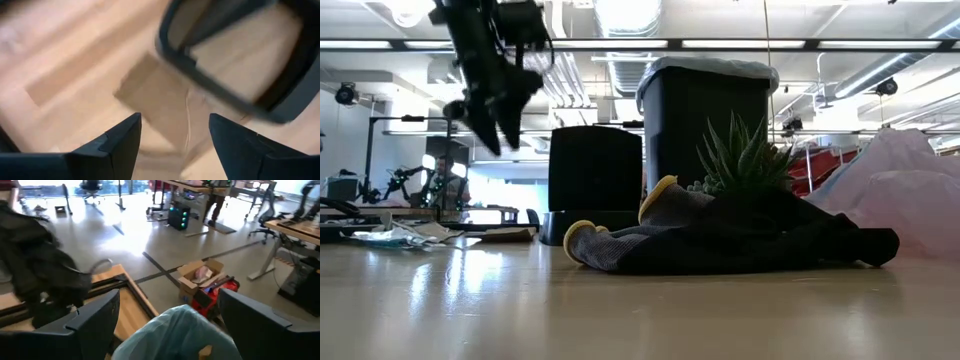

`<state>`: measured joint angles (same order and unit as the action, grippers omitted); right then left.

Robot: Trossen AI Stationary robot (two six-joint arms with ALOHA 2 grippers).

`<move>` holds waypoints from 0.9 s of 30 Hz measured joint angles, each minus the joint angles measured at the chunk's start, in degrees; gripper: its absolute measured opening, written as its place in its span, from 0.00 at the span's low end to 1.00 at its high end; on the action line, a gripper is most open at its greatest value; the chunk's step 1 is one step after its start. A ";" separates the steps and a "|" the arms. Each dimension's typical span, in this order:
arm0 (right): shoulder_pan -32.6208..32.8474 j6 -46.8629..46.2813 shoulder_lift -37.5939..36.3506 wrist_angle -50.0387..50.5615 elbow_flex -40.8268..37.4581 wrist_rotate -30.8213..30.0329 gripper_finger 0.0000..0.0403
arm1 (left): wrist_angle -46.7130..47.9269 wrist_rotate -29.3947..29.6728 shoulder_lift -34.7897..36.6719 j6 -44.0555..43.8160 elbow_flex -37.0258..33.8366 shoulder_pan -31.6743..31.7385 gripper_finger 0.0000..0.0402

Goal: Place trash/remove bag and relplace
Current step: Put the brown cardboard into the trash bin

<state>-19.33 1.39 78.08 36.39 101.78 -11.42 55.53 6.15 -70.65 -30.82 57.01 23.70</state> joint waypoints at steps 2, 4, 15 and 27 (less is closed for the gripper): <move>1.27 -0.07 -0.61 1.06 0.00 -0.13 0.79 | -0.03 -0.85 -2.25 0.14 -1.92 -0.01 0.54; 2.57 -0.26 -1.14 1.71 0.00 -0.34 0.79 | -0.83 -0.98 -4.18 0.52 -4.28 -0.04 0.53; 4.45 -0.19 -1.81 2.52 0.00 -0.64 0.75 | -21.09 -1.77 -9.82 0.61 -17.06 -2.24 0.46; 4.88 0.28 0.72 4.07 -0.86 5.55 0.77 | -28.26 -7.17 -12.68 1.32 -19.79 -17.66 0.40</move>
<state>-14.45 1.67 78.80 40.46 100.91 -5.86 27.27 -1.01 -83.33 -29.50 37.23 6.05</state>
